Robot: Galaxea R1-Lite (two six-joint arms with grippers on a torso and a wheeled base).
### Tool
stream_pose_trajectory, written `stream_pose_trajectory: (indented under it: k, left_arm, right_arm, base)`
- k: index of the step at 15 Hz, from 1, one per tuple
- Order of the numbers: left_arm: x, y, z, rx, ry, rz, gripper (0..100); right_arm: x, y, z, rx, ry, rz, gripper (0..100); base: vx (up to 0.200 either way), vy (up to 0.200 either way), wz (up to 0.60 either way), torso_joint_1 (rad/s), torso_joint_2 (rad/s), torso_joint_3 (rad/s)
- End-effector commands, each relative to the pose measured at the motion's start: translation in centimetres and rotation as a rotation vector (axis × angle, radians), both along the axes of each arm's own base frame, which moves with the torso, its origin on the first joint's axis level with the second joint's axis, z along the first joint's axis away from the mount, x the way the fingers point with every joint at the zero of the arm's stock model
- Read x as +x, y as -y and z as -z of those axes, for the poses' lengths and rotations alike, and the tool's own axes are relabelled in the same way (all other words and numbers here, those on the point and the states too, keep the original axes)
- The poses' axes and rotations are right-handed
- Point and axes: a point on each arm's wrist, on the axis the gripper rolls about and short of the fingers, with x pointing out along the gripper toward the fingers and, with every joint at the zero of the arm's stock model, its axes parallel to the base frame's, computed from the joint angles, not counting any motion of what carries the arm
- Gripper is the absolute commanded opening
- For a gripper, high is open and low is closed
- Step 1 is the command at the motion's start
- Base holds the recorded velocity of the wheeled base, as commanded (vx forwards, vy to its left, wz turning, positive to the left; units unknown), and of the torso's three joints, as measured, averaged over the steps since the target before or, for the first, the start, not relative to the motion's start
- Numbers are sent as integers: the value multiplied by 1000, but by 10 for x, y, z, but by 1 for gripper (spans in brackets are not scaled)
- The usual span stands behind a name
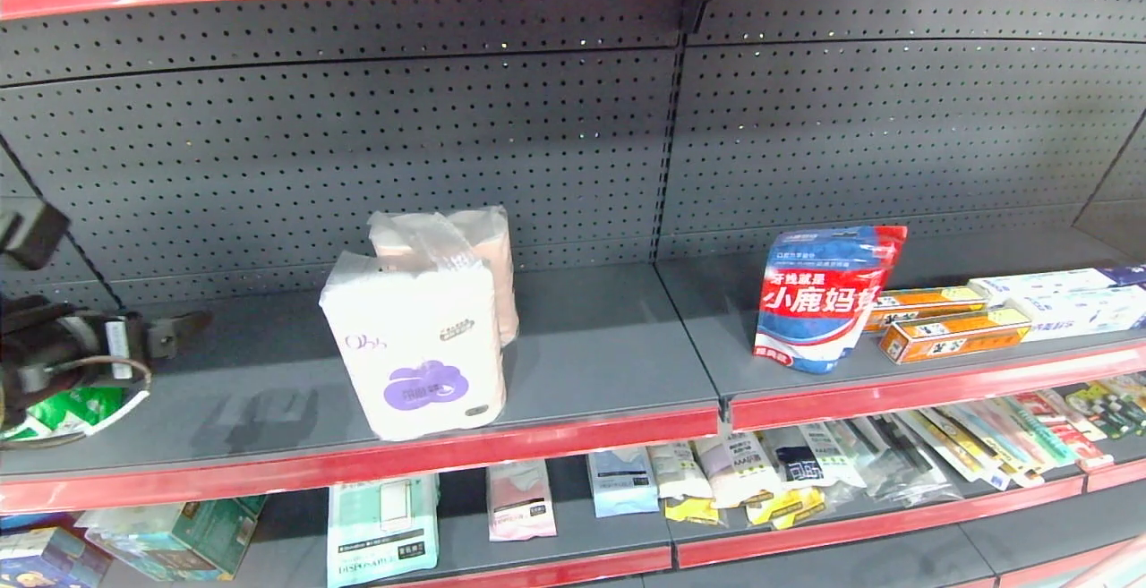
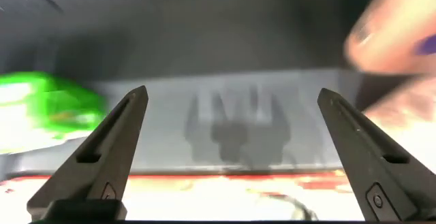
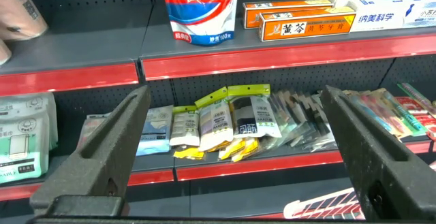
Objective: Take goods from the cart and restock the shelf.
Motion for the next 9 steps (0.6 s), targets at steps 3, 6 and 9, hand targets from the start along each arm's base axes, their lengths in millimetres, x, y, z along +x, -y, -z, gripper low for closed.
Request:
stream_pose_trajectory:
  k: [3,6,9]
  left_arm:
    - [-176,36,18,21,250,91,100]
    - [-195,41,39,-44,296,167,100]
    - [-215,43,72,-79,363,170,100]
  right_arm:
    - [0,0,0,0,-1,-1,100]
    - [0,0,0,0,-1,1,100]
    - [0,0,0,0,-1,-1,100]
  base:
    - [0,0,0,0,0,0]
    - [0,0,0,0,0,0]
    - [0,0,0,0,0,0]
